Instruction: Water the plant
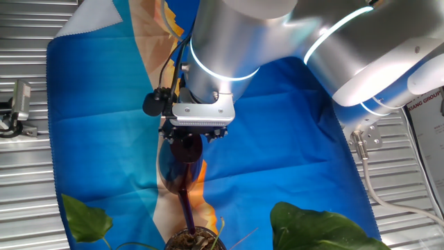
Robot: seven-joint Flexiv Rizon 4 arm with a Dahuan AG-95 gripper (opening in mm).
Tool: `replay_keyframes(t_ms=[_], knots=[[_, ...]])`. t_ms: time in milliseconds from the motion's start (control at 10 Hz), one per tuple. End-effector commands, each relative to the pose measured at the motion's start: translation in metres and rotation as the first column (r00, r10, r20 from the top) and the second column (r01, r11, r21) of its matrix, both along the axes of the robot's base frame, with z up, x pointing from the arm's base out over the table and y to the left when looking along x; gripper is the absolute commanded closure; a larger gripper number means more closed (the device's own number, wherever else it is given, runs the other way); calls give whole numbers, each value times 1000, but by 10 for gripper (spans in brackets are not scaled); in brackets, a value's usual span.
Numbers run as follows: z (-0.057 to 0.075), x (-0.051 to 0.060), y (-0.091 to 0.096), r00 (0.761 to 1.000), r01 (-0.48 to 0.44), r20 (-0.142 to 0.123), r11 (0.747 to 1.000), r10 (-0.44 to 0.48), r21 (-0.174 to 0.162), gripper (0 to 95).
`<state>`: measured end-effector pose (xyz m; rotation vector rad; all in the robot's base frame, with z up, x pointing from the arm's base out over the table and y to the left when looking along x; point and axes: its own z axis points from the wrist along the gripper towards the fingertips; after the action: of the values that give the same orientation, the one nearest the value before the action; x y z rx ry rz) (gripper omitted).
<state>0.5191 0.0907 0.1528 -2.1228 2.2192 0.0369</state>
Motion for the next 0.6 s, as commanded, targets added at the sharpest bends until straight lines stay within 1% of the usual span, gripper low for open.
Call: replay_keyframes(t_ms=[100,600], knots=[[-1,1,1,1000,0,0,1000,0,0,0],[-7,4,2,1000,4,4,1000,-4,2,0]])
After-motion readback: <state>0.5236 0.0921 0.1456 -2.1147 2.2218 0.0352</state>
